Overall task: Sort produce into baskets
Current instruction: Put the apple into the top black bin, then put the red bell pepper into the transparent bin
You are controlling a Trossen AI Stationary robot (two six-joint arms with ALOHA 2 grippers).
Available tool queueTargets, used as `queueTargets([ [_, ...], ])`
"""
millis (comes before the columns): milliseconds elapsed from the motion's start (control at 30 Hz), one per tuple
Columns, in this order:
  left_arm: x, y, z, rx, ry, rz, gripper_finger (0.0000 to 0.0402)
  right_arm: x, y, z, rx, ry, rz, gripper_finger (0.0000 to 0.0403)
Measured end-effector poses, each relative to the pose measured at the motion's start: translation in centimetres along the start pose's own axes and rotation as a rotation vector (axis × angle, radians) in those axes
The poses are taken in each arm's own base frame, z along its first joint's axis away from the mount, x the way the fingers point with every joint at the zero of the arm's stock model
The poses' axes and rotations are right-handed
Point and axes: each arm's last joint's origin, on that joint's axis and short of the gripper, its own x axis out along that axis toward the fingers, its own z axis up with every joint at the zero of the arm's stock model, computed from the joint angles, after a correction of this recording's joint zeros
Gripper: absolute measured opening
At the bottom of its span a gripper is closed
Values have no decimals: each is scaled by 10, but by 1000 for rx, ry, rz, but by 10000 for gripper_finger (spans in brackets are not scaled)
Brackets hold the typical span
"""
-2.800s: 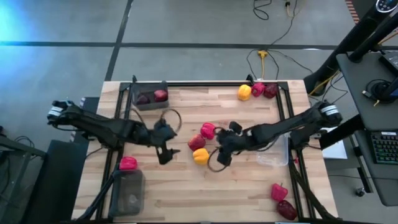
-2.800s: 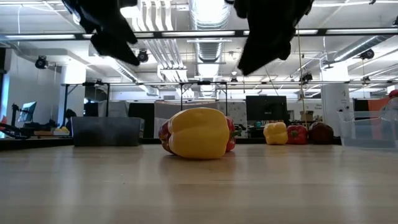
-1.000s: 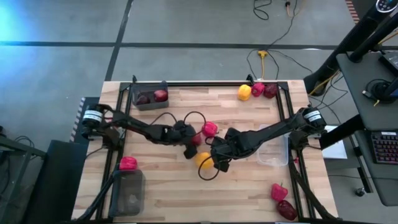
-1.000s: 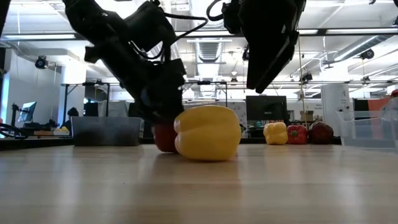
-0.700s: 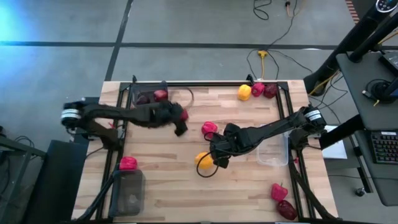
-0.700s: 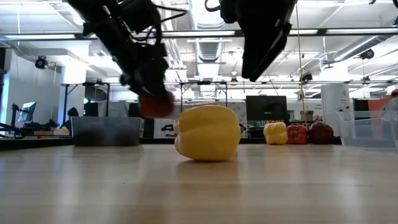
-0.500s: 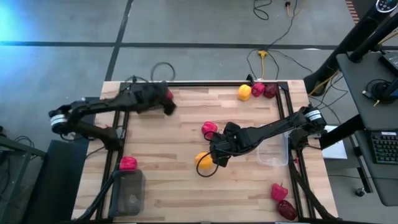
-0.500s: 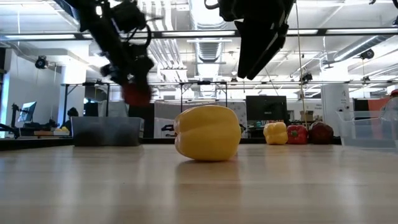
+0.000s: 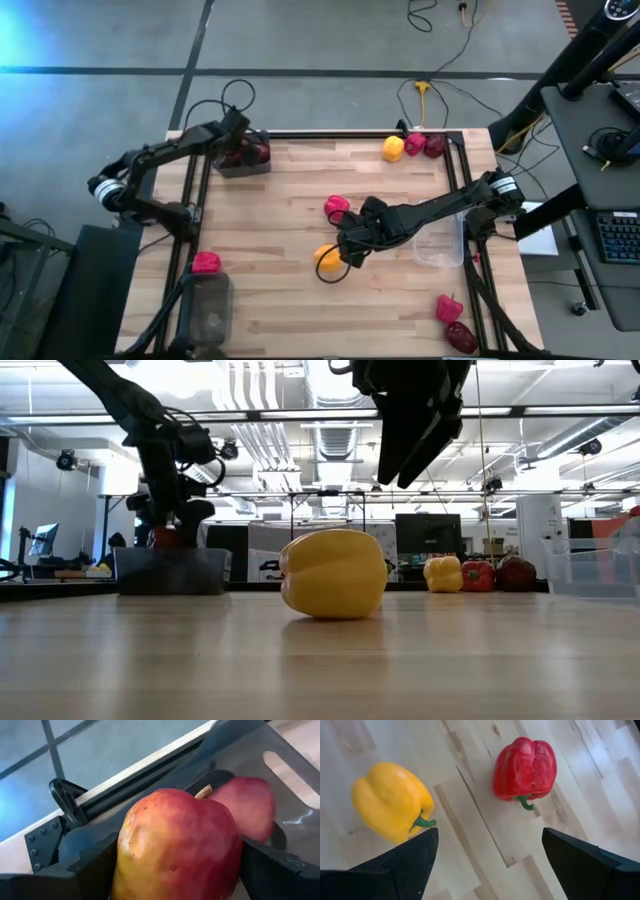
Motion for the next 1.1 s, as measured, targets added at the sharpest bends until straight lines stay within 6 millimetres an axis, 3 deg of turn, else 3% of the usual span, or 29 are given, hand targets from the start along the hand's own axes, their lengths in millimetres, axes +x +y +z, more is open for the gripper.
queueTargets([
  [233,10,16,17,28,92,42,334,0,0,-1,57,-4,-16,347],
  [400,21,22,27,55,212,61,362,-2,-5,-6,14,47,-55,347],
  [633,33,20,38,81,319,79,388,-26,-18,-9,79,35,-46,347],
  [833,19,23,45,74,319,84,385,-41,-24,-9,112,-2,-14,347],
  [1100,-13,31,53,-27,227,22,382,-41,-24,-9,97,-6,-15,347],
])
